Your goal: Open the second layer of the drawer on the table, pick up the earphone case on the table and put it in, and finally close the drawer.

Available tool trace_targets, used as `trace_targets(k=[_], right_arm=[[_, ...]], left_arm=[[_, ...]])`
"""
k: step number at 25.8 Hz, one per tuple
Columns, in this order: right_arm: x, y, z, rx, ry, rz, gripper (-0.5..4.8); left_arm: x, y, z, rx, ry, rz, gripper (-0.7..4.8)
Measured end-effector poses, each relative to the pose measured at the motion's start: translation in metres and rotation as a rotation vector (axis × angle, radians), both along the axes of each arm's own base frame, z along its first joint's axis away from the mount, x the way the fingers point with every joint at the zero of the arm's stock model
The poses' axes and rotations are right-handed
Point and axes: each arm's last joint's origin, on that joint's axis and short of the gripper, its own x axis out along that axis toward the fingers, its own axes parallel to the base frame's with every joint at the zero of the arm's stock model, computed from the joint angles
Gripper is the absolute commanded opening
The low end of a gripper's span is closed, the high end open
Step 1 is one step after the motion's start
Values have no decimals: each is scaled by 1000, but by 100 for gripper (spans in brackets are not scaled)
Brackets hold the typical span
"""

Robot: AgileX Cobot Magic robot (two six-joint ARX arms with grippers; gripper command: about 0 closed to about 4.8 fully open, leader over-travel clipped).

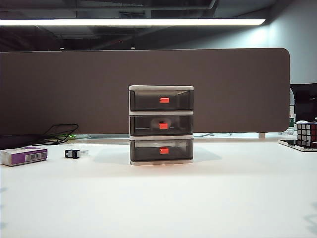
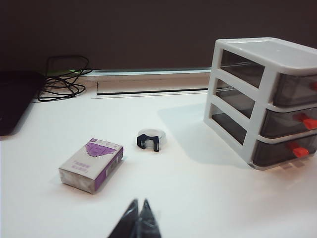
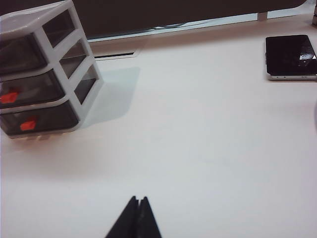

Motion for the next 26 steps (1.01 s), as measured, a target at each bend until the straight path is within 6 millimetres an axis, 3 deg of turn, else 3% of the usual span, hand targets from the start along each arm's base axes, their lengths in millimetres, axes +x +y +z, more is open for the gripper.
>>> trace_targets(k=[8,19,26], right_arm=[[1,0,4,-28,-46,-7,-5],[1,-1,6,-33,-66,-35,-5],[1,-4,6,-49,-65,-149,-5]], left_arm=[[1,16,3,-22,-30,67,-5],[1,16,9,-22,-87,65,-5],[1,16,9,-22,-85,65,-5]])
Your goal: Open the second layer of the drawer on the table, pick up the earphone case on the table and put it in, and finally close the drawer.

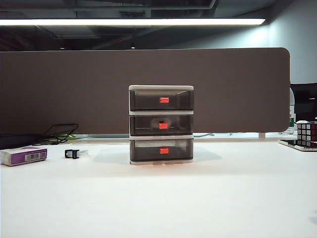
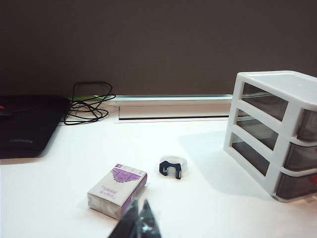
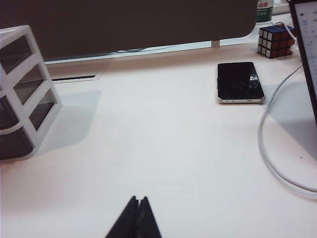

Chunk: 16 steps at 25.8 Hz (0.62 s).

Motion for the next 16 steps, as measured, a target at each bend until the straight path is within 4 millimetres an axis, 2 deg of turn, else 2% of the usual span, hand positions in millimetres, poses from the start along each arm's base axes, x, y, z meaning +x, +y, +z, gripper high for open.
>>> trace_targets(k=[16], right_arm=[[0,1,1,1,-7,18,-5]], left_arm=[[0,0,-1,0,8,0,-5]])
